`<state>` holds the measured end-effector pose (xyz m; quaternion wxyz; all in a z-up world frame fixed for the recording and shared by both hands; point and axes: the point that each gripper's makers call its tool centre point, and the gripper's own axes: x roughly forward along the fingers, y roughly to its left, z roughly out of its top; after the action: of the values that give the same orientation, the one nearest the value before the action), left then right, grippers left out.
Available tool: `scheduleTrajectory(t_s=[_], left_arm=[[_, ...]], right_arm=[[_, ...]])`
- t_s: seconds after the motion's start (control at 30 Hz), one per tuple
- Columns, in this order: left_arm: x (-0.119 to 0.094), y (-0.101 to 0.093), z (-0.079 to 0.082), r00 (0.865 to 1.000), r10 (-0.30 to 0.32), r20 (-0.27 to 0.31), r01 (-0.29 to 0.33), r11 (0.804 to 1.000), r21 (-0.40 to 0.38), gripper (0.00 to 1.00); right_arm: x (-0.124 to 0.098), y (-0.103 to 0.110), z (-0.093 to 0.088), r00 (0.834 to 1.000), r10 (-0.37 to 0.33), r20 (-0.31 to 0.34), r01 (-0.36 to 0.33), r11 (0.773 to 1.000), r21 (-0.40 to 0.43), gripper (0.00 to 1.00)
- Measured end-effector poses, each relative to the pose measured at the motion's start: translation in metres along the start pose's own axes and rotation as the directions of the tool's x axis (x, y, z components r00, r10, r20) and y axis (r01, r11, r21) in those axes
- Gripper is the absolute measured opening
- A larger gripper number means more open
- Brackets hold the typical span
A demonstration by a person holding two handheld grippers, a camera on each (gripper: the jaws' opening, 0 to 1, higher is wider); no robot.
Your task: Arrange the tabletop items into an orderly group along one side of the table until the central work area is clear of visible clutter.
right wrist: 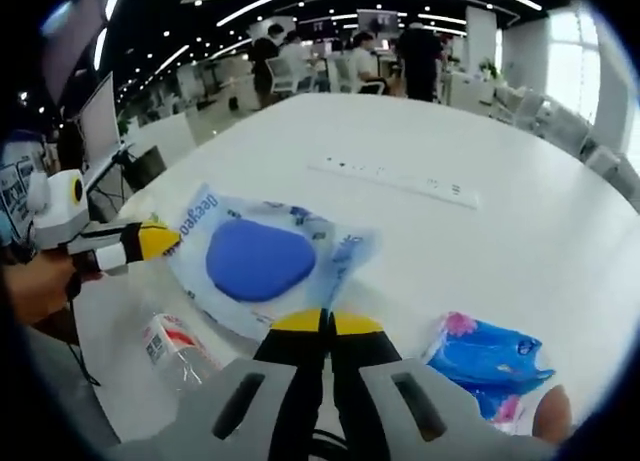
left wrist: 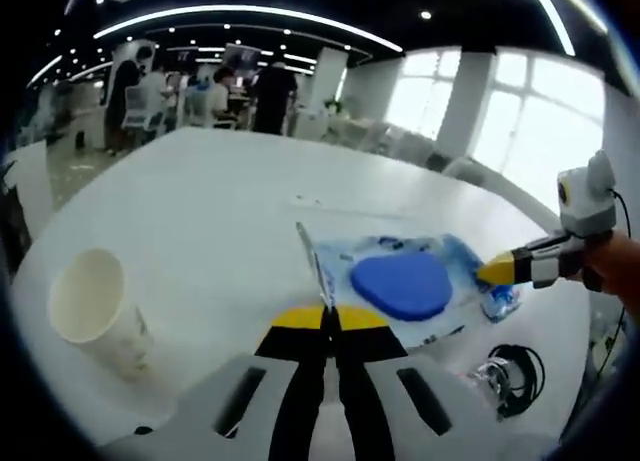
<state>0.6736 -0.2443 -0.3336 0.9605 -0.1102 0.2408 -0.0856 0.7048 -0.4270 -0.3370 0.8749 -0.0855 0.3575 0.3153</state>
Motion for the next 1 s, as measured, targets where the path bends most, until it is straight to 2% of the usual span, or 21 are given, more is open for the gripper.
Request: scheduleTrajectory(t_s=[0.3,0.8,1.0], left_arm=[[0.009,-0.005,-0.012,0.999,-0.018,-0.032,0.018,1.000,0.024,0.00],[0.007,-0.002,-0.038,0.997,-0.012,-0.081,0.015,0.999,0.028,0.00],[0.007,-0.002,-0.044,0.995,-0.009,-0.100,0.012,0.999,0.031,0.00]], right_arm=[[0.004,-0.004,-0.017,1.000,-0.007,-0.026,0.007,1.000,0.020,0.02],[0.006,0.005,-0.045,0.998,0.004,-0.064,-0.002,0.999,0.035,0.02],[0.007,0.005,-0.047,0.998,0.006,-0.065,-0.003,0.999,0.046,0.02]])
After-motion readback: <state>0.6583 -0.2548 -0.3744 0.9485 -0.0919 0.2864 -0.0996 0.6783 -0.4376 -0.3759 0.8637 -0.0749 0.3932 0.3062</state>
